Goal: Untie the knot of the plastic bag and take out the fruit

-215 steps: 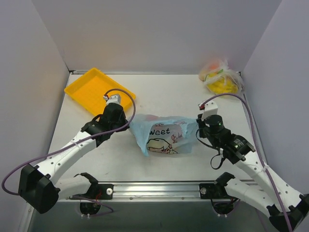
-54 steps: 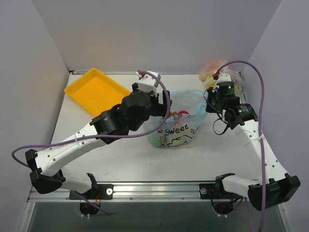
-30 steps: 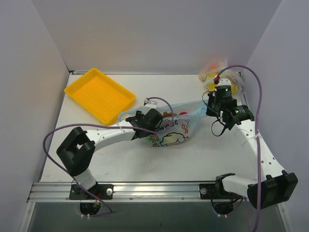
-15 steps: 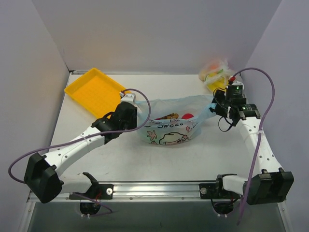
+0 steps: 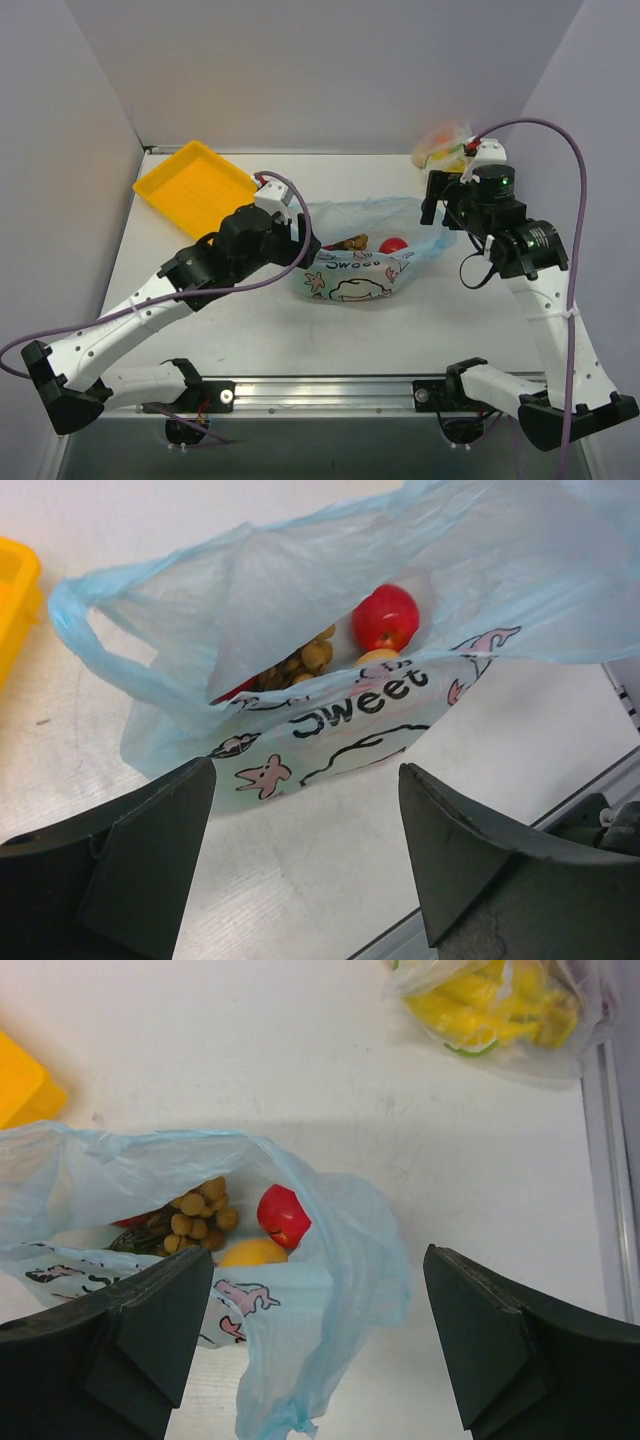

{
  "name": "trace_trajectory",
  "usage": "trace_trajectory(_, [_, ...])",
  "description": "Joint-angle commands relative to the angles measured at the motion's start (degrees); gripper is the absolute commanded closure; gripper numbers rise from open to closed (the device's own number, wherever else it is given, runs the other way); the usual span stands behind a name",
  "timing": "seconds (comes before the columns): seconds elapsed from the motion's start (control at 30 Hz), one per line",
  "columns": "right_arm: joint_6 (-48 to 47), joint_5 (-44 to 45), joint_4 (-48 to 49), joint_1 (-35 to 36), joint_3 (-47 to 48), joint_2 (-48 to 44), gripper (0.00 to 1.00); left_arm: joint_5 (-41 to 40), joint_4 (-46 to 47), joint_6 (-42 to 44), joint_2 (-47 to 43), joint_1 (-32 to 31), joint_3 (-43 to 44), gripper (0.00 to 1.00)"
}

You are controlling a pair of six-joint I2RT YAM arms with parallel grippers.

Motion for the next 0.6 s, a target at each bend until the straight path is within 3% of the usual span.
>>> trace_trajectory(0.0, [-3.3,3.3,-3.1,0.4,2.4,-0.9,0.1,-2.2,0.3,1.0,0.5,-0.9,4.5,0.15])
trace_trajectory(0.2, [-4.6,-3.7,-3.4,5.3,5.9,-0.2,0.18,-2.0,2.6,3.0,8.8,-1.5,9.8,0.19])
trace_trajectory(0.37, [-1.8,-2.8,-3.1,11.9,5.7,3.6,0.28,-0.7,7.0,4.2,18.0,-1.6,14.8,0.35])
trace_trajectory(0.57, [6.5,-0.8,4.0,15.5,-4.5,5.4,0.32,1.7,9.6,3.1,27.3,-1.8,17.5,0.43])
